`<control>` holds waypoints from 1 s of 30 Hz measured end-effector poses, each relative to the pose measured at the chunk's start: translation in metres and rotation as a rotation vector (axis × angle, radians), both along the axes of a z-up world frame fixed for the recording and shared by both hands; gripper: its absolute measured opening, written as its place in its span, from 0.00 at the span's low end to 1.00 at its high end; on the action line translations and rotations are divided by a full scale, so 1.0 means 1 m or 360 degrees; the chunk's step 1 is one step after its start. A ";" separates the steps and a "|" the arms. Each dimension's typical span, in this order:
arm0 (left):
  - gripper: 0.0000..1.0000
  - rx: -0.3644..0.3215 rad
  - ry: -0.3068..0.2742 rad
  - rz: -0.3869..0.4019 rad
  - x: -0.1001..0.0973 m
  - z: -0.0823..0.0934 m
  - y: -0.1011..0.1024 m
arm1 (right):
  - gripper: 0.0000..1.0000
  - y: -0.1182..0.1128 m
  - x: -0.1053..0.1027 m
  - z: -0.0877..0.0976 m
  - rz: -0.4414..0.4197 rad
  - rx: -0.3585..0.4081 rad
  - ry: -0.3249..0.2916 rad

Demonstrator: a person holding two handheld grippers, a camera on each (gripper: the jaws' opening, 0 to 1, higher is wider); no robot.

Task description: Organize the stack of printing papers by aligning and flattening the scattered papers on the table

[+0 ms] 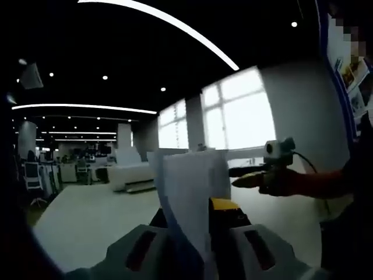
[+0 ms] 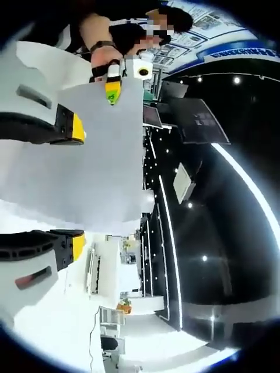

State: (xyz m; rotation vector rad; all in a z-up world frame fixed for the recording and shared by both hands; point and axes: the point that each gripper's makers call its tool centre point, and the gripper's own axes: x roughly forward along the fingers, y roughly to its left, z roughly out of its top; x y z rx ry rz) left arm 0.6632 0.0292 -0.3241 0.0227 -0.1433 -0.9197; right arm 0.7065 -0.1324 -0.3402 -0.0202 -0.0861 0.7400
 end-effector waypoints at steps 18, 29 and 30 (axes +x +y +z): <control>0.06 -0.0061 0.0027 -0.0123 -0.008 0.001 -0.001 | 0.61 0.001 0.034 0.023 0.0648 0.0308 0.0192; 0.10 -0.0023 0.0013 -0.0107 -0.005 0.003 -0.001 | 0.11 0.011 0.011 0.020 0.0728 0.0145 0.0134; 0.11 -0.0022 0.0015 -0.0097 -0.004 0.003 0.000 | 0.07 0.011 0.010 0.020 0.0726 0.0140 0.0131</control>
